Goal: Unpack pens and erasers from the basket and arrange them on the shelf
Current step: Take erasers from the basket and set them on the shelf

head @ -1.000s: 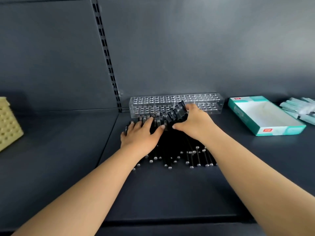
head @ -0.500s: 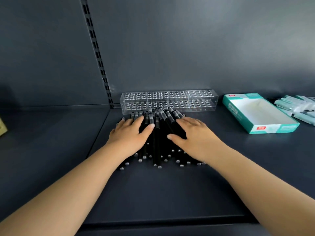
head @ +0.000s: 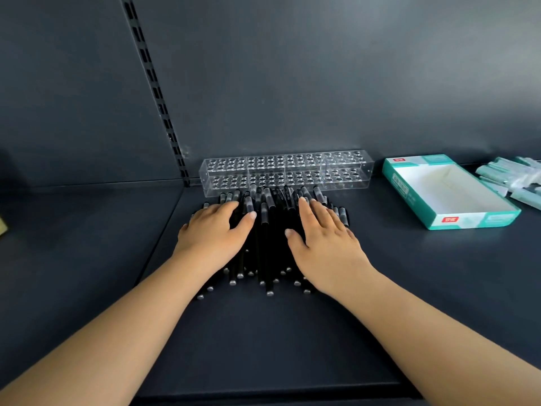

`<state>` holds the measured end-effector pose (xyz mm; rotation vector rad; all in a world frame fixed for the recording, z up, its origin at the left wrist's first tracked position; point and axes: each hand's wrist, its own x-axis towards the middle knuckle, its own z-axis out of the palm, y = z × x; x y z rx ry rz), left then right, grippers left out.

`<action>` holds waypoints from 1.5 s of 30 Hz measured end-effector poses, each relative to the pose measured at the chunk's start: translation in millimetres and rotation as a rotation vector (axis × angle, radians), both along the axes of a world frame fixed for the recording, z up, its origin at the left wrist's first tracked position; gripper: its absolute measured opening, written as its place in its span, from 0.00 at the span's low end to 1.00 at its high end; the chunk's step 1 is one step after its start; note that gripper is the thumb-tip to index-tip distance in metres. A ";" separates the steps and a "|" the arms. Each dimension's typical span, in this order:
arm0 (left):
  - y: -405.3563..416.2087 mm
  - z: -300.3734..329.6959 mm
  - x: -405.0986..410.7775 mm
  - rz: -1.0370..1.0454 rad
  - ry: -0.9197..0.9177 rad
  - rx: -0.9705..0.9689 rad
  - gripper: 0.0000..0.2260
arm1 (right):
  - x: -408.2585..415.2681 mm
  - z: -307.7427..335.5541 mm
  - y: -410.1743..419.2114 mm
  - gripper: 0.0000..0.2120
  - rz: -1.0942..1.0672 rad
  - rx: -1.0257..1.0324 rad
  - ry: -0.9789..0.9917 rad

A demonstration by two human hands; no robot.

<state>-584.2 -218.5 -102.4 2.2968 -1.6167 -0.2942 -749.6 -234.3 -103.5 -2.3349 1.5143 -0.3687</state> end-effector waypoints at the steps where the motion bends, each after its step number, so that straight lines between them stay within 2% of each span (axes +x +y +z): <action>1: 0.2 0.3 -0.2 0.004 0.002 -0.009 0.25 | -2.5 0.8 -2.1 0.27 0.011 0.014 -0.020; 7: -2.5 -1.0 1.0 -0.003 0.013 -0.016 0.25 | -9.8 2.2 -10.0 0.25 0.043 -0.013 -0.032; 12: 7.2 6.8 3.2 -0.056 0.080 -0.126 0.20 | -9.8 14.4 -5.3 0.22 0.015 -0.096 -0.020; 17: 56.5 30.7 21.2 -0.108 0.116 -0.254 0.14 | 10.0 43.7 20.6 0.15 0.020 -0.240 0.036; 21: 130.3 49.3 68.3 -0.099 0.117 -0.282 0.12 | 58.8 67.0 79.0 0.16 0.141 -0.338 0.068; 25: 221.1 67.4 133.7 -0.044 0.132 -0.296 0.08 | 122.0 75.3 152.6 0.15 0.214 -0.423 -0.002; 33: 382.0 94.0 248.5 0.170 0.061 -0.366 0.12 | 247.1 82.8 264.6 0.17 0.410 -0.567 -0.114; 39: 430.9 95.8 307.3 0.226 -0.046 -0.404 0.09 | 317.2 94.3 281.1 0.16 0.509 -0.560 -0.050; 45: 414.8 86.8 358.0 0.195 -0.049 -0.424 0.09 | 383.4 101.0 257.6 0.17 0.502 -0.543 0.062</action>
